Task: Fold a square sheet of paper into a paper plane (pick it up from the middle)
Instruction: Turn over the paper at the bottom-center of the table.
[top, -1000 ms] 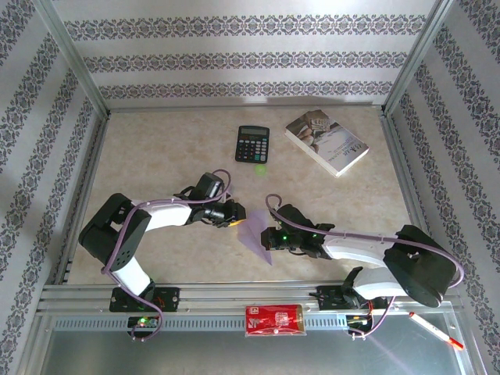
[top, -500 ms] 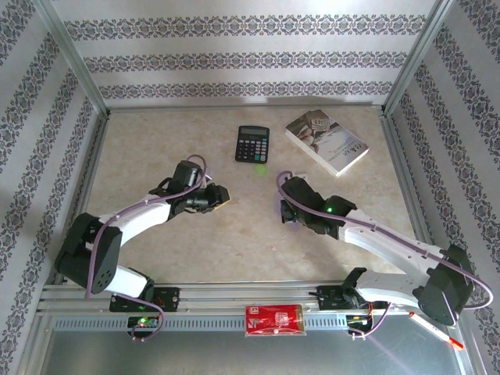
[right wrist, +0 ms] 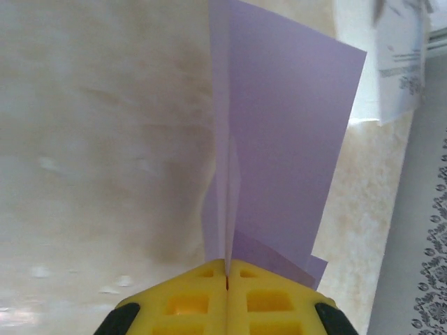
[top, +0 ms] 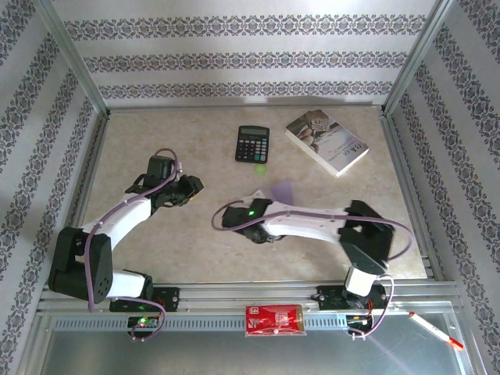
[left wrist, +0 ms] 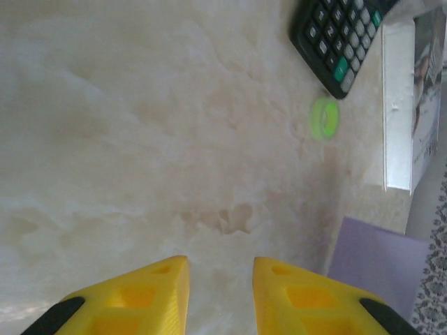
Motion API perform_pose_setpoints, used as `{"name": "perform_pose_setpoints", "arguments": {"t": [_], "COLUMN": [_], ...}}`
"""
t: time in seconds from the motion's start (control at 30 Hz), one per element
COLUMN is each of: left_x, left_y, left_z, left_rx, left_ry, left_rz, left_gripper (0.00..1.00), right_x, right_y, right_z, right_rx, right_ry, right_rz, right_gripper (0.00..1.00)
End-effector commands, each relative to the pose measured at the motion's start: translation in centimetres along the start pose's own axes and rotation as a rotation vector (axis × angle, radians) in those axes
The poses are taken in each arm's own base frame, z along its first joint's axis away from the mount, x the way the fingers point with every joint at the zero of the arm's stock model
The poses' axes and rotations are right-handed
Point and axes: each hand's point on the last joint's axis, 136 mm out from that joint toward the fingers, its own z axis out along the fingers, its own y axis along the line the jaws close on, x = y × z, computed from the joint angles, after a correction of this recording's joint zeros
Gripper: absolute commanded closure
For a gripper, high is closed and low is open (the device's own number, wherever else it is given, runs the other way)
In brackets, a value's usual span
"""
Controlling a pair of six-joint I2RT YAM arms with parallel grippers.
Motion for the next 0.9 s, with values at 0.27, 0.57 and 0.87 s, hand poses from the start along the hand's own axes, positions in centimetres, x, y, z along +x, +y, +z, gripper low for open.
{"name": "perform_pose_setpoints", "arguments": {"t": [0.27, 0.57, 0.87], "left_x": [-2.5, 2.8, 17.8], "left_y": [1.7, 0.1, -8.9], "left_z": [-1.9, -1.2, 1.7], "left_rx": [-0.019, 0.07, 0.208], "left_ry": [-0.036, 0.096, 0.326], "left_rz": [-0.045, -0.039, 0.192], "left_gripper": [0.66, 0.6, 0.78], "right_x": [-2.1, -4.6, -0.1], "right_y": [11.4, 10.9, 1.8], "right_z": [-0.7, -7.2, -1.7], "right_rx": [-0.215, -0.599, -0.871], "right_ry": [0.006, -0.106, -0.081], "right_rz": [0.007, 0.184, 0.582], "right_gripper": [0.81, 0.65, 0.5]}}
